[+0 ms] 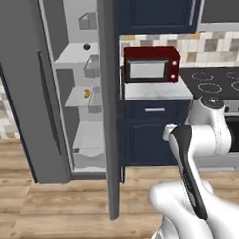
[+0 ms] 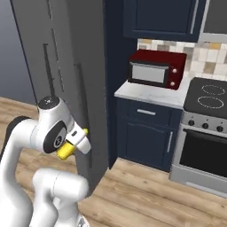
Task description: Place the corn in the correct fridge rack based on whether it is a fruit or vegetable. Finally, close the fridge door.
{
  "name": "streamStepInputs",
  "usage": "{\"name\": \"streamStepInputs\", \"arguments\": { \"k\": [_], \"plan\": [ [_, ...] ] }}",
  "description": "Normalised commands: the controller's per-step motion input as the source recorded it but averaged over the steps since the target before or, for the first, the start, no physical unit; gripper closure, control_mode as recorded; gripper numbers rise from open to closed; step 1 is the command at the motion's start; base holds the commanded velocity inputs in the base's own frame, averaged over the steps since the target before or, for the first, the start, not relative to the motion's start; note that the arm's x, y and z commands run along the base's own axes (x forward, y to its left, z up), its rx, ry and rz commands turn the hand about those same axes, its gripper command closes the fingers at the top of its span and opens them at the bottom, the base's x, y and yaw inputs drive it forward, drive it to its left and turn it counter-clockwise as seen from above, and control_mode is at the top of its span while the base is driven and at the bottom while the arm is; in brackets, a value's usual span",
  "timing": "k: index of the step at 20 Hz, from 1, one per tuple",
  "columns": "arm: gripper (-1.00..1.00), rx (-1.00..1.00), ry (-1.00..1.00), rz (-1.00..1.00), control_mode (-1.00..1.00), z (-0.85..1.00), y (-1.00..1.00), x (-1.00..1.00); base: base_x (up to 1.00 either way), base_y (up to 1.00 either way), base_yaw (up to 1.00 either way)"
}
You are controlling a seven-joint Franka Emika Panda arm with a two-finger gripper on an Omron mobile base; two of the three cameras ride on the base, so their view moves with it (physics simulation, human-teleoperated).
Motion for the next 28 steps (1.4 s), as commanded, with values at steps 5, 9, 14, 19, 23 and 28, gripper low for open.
{"name": "streamStepInputs", "arguments": {
  "k": [5,9,14,19,23,28],
  "plan": [
    [1.0,0.0,0.0,0.0,1.0,0.0,0.0,0.0,-0.25,1.0,0.03],
    [1.0,0.0,0.0,0.0,1.0,0.0,0.0,0.0,0.11,1.0,0.0],
    [1.0,0.0,0.0,0.0,1.0,0.0,0.0,0.0,0.34,0.98,-0.09],
    [1.0,0.0,0.0,0.0,1.0,0.0,0.0,0.0,0.51,0.83,-0.16],
    [1.0,0.0,0.0,0.0,1.0,0.0,0.0,0.0,0.87,0.45,-0.14],
    [1.0,0.0,0.0,0.0,1.0,0.0,0.0,0.0,0.78,0.08,-0.13]
  ]
}}
